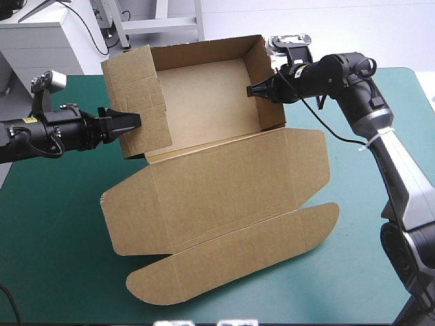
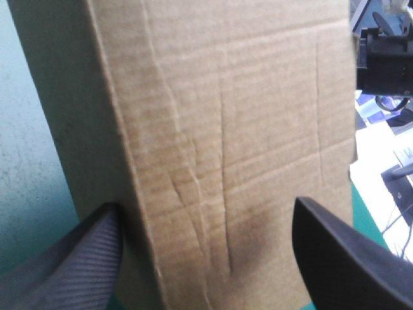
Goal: Fold the box
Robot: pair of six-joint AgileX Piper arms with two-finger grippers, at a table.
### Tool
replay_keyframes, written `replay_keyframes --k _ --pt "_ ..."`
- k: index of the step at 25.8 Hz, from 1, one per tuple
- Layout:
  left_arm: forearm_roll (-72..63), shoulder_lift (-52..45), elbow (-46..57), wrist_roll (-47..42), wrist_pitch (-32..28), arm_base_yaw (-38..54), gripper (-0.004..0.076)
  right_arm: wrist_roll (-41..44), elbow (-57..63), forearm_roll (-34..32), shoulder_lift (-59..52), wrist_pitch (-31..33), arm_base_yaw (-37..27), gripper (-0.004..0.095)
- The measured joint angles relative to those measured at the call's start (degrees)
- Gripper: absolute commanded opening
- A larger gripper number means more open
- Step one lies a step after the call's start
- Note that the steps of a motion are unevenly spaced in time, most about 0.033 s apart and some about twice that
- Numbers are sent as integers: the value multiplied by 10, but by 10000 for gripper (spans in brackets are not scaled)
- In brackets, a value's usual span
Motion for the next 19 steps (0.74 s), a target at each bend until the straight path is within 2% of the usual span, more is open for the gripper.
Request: replay_keyframes --k 6,9,13,19 --pt "21 2 0 -34 -26 -25 434 0 0 -1 0 -29 30 -16" --pt "64 3 0 -44 -41 -56 428 9 0 -30 1 -32 48 -16" --pt "125 6 0 -97 -70 -92 428 23 0 -51 2 -32 53 -16" --pt "220 34 0 -174 -84 -140 424 29 1 -76 2 -30 65 -16"
